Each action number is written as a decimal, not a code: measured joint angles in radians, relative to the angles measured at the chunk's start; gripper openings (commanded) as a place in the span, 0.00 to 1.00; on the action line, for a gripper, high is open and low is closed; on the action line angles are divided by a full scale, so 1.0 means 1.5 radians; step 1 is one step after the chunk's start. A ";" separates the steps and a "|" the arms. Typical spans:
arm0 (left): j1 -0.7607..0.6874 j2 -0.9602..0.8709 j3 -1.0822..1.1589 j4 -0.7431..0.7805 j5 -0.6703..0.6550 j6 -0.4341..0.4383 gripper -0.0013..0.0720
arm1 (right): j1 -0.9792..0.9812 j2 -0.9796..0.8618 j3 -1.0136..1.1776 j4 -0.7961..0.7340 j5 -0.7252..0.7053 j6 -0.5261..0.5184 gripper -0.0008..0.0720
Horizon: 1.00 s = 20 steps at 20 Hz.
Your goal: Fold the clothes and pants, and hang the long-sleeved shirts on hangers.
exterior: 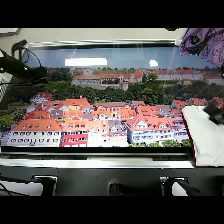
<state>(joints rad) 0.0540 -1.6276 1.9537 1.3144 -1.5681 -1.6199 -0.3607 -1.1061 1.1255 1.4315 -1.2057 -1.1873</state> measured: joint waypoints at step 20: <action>0.008 0.314 -0.409 0.067 0.167 0.114 0.05 | 0.408 -0.001 0.036 0.114 0.186 -0.128 0.06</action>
<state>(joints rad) 0.0658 -1.1561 1.3399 1.4155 -1.3182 -1.4490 0.2512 -1.1080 1.1790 1.6028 -0.9264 -1.3796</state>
